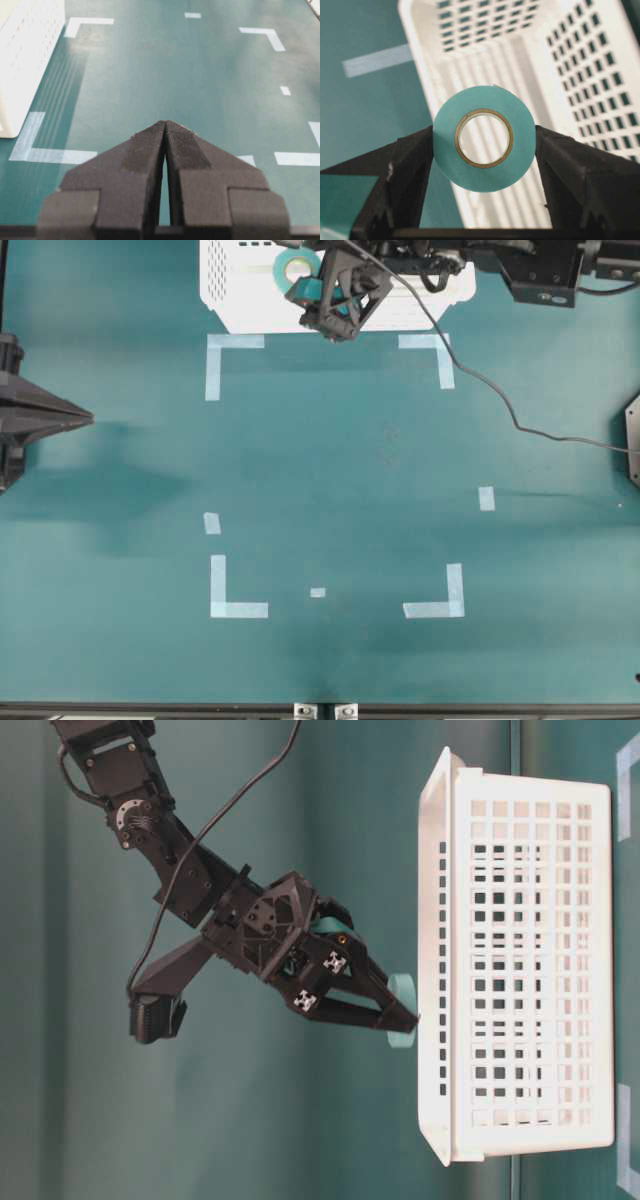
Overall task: Put the tape into the white basket.
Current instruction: 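Lower the tape roll into the basket and open the right gripper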
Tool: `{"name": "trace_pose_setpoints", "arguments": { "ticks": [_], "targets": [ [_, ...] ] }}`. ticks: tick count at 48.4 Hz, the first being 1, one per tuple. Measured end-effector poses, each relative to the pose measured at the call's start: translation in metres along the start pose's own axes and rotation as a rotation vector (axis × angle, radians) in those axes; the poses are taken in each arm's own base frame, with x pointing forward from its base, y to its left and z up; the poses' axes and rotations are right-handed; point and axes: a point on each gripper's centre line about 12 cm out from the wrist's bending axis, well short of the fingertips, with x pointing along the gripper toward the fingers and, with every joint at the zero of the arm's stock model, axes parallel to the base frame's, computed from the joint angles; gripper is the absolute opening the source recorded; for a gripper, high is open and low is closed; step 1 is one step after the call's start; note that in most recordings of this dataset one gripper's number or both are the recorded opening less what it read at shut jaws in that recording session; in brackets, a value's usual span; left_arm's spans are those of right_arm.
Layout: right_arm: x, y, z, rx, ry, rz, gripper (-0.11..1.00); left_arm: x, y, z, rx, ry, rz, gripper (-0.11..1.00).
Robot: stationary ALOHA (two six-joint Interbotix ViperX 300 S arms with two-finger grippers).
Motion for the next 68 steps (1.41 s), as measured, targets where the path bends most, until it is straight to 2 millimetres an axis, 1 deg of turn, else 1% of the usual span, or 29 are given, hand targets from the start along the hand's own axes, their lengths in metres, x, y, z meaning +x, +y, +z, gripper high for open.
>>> {"name": "trace_pose_setpoints", "arguments": {
  "ticks": [18,26,36,54,65,68],
  "targets": [
    [0.001,-0.044,0.001,0.049,0.017,-0.077,0.68,0.0,0.0,-0.001,0.0,0.003,0.0,-0.11],
    [0.002,-0.059,-0.004,0.074,0.03,-0.1,0.68,0.0,0.0,-0.001,0.0,0.003,0.0,-0.11],
    [0.005,-0.062,-0.01,0.076,0.048,-0.106,0.68,0.0,0.0,-0.001,0.0,0.005,0.0,-0.11],
    [0.005,-0.062,-0.012,0.079,0.048,-0.106,0.68,0.0,0.0,-0.001,-0.002,0.002,0.0,-0.11],
    [0.008,-0.062,-0.016,0.078,0.043,-0.102,0.69,0.0,0.0,-0.001,0.0,0.003,0.0,-0.11],
    [0.009,-0.062,-0.019,0.076,0.047,-0.103,0.83,0.0,0.0,-0.001,-0.002,0.003,0.0,-0.11]
  ]
}}
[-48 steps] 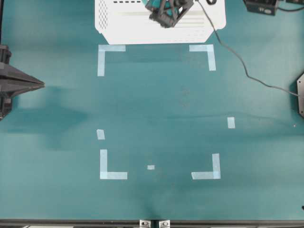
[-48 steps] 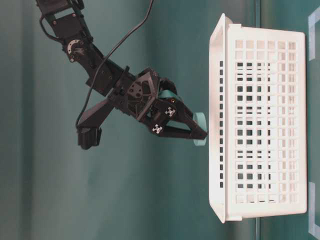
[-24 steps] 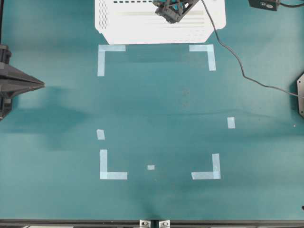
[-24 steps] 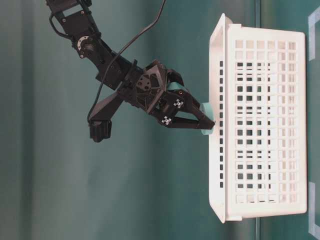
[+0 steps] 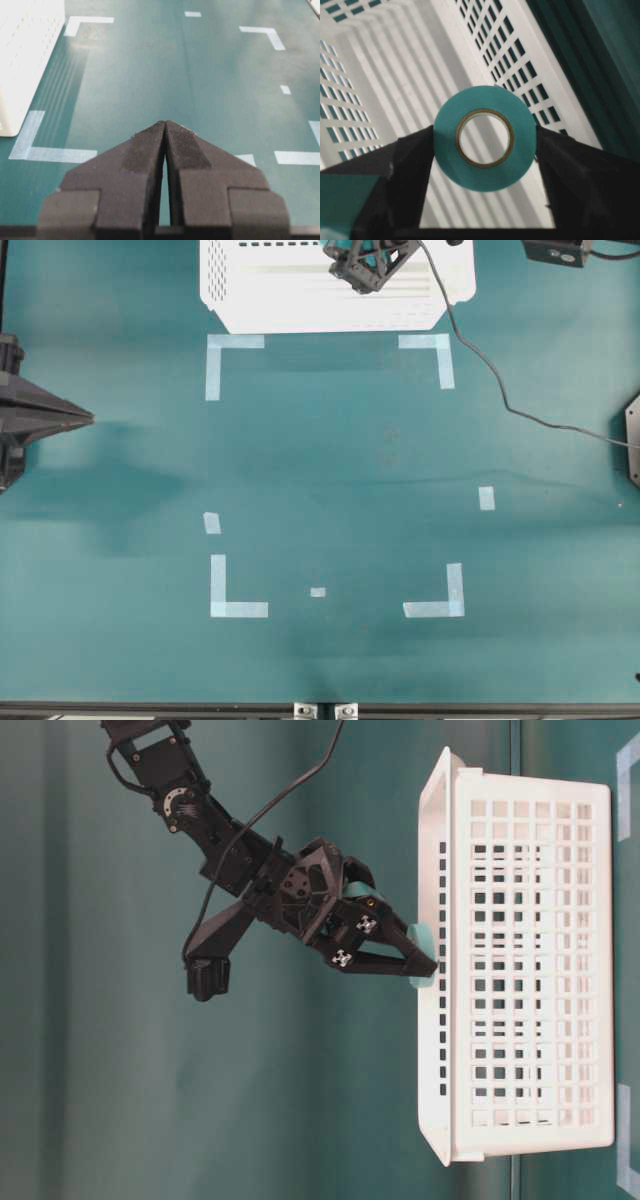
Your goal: Put the tape into the white basket.
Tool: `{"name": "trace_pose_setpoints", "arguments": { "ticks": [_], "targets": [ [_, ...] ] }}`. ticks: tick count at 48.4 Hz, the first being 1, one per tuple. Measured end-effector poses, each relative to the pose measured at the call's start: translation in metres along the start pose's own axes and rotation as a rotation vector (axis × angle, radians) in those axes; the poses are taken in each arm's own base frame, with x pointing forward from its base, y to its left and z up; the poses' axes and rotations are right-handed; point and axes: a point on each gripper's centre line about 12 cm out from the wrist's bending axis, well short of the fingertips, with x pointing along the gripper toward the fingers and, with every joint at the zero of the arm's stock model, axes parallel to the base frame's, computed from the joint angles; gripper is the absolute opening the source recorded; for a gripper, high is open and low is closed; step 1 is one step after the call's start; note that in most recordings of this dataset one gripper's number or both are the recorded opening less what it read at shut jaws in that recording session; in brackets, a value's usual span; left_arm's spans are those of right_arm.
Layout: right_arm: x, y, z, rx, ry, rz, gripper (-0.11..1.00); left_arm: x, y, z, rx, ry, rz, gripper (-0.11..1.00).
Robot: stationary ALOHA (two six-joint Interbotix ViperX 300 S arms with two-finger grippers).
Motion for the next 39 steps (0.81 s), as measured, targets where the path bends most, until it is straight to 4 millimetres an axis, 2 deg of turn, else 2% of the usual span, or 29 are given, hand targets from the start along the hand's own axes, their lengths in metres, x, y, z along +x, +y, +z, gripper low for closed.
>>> {"name": "trace_pose_setpoints", "arguments": {
  "ticks": [4,9,16,26,39],
  "targets": [
    [0.001,0.0,-0.003,-0.001,0.008,-0.001,0.96,0.0,0.0,-0.001,0.0,0.002,0.0,-0.11],
    [0.002,0.0,-0.004,-0.001,0.009,0.001,0.91,0.0,0.0,0.0,0.0,0.0,0.0,-0.11],
    [0.002,0.0,-0.003,-0.001,0.002,0.001,0.92,0.0,0.0,0.0,0.0,0.0,0.0,-0.11],
    [-0.011,0.004,0.004,-0.003,-0.039,0.013,0.91,0.0,0.0,0.0,0.0,0.0,0.0,-0.11],
    [-0.032,0.03,0.011,-0.044,-0.092,0.061,0.91,0.0,0.0,0.0,0.0,0.0,0.0,-0.11]
  ]
}}
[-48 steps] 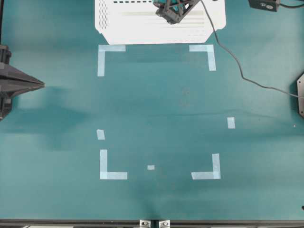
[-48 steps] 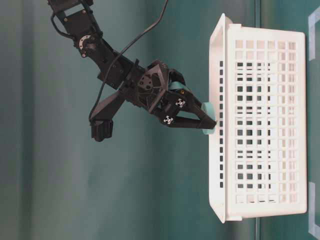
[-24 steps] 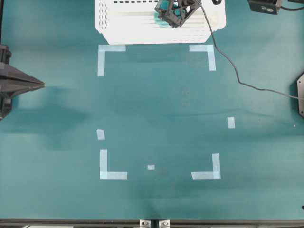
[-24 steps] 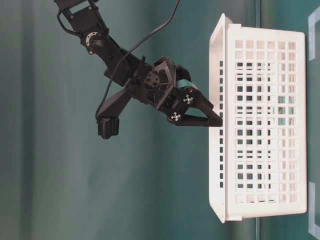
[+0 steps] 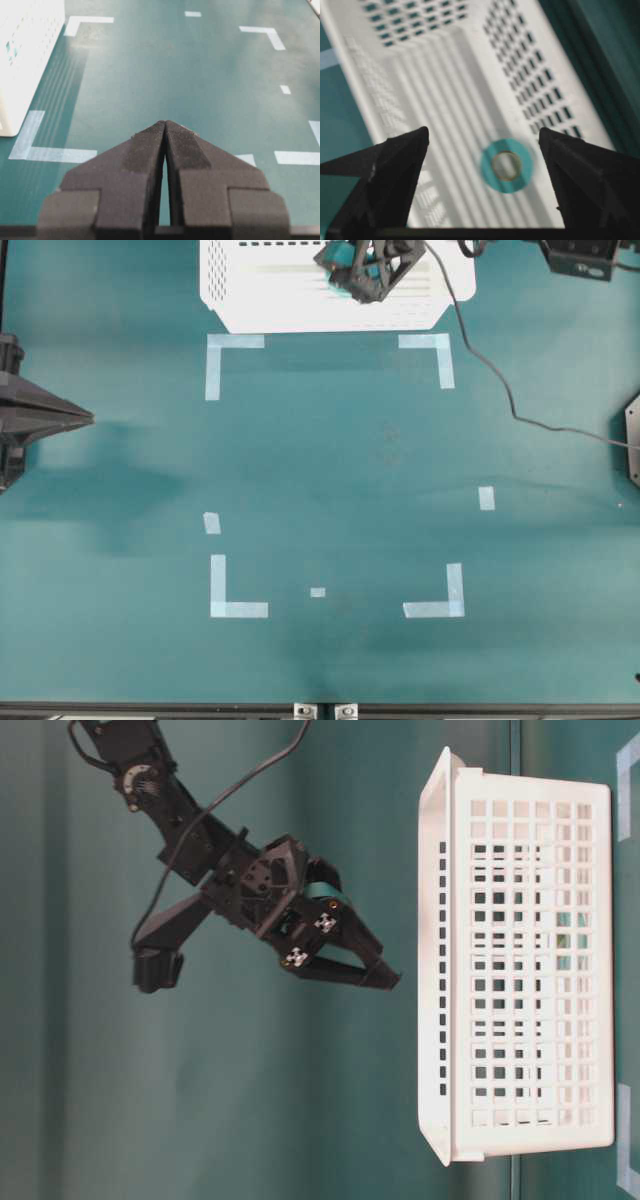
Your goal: Put the tape into the white basket.
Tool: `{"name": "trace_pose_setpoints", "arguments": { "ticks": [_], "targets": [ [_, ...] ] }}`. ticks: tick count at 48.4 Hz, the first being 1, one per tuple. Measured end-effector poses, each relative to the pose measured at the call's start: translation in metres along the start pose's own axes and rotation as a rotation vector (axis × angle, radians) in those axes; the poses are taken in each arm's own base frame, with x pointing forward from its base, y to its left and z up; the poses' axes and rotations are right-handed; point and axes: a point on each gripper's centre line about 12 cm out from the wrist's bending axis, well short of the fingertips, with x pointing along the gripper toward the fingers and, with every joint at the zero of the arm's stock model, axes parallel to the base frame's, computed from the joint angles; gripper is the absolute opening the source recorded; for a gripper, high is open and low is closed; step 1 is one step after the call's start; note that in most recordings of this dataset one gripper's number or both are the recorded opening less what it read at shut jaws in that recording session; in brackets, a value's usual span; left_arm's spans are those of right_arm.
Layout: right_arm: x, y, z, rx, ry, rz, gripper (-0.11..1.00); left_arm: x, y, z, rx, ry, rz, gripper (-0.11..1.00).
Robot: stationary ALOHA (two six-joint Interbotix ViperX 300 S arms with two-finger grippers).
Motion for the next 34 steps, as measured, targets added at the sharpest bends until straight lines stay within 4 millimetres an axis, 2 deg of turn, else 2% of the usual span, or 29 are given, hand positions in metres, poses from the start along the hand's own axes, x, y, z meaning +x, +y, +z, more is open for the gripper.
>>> {"name": "trace_pose_setpoints", "arguments": {
  "ticks": [10,25,34],
  "targets": [
    [-0.008,0.028,-0.001,-0.043,-0.01,0.047,0.91,0.0,0.0,0.0,0.0,0.0,0.0,-0.11],
    [-0.02,0.096,-0.02,-0.155,0.006,0.163,0.91,0.0,0.0,0.0,-0.001,0.0,-0.002,-0.11],
    [-0.029,0.112,-0.024,-0.188,-0.002,0.195,0.91,0.0,0.0,0.0,0.0,0.0,0.0,-0.11]
  ]
}}
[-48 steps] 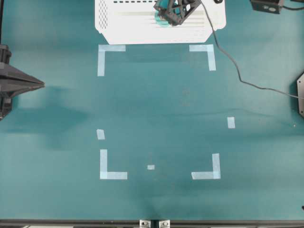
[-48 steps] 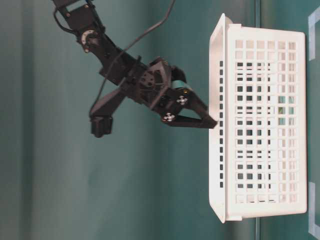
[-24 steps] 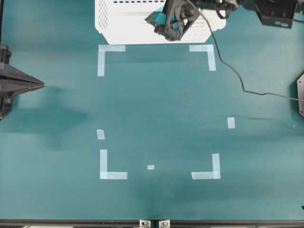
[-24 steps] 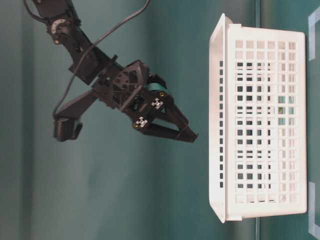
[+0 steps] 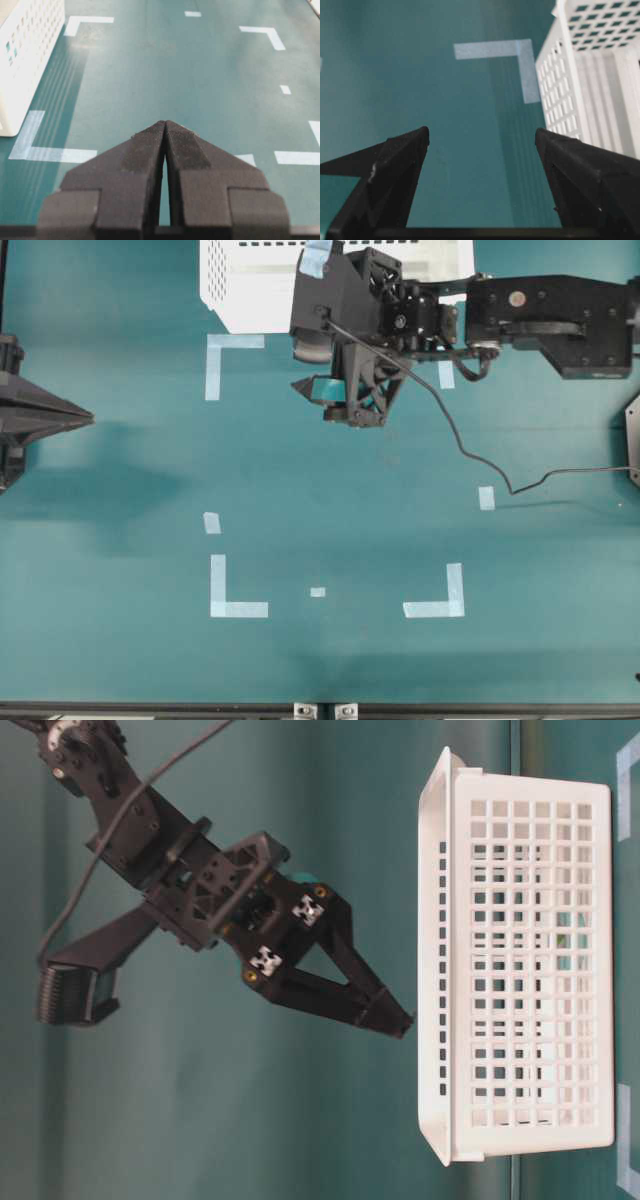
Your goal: Put the tape into the white basket.
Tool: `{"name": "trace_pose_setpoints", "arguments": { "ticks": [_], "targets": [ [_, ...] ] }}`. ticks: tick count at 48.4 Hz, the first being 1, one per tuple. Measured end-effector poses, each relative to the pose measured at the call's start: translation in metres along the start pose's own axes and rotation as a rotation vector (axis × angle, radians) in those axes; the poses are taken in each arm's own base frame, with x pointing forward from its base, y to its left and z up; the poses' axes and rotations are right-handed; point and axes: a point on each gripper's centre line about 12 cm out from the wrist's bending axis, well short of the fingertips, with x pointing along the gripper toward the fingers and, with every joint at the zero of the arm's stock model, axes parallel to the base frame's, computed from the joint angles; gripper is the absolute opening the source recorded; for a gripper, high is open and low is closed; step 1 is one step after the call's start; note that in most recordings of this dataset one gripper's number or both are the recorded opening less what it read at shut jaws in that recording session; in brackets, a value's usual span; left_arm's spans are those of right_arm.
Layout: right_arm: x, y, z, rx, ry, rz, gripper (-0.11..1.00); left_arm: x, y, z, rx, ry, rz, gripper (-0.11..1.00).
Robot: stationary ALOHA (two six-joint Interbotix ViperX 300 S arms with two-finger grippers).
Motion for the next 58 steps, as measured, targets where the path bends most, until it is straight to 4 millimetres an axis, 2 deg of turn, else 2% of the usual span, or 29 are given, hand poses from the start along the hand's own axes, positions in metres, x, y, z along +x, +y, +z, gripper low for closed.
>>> {"name": "trace_pose_setpoints", "arguments": {
  "ticks": [11,22,42,58],
  "targets": [
    [-0.015,0.001,-0.006,-0.005,-0.009,0.006,0.91,0.0,0.0,0.0,0.0,0.0,-0.002,-0.11],
    [-0.04,-0.001,-0.017,-0.005,-0.065,0.021,0.91,0.0,0.0,0.0,0.0,0.0,0.0,-0.11],
    [-0.077,0.0,-0.048,-0.012,-0.245,0.079,0.91,0.0,0.0,0.0,0.0,0.0,0.0,-0.11],
    [-0.101,-0.004,-0.07,-0.009,-0.277,0.087,0.91,0.0,0.001,0.0,-0.001,0.0,0.008,-0.11]
  ]
}}
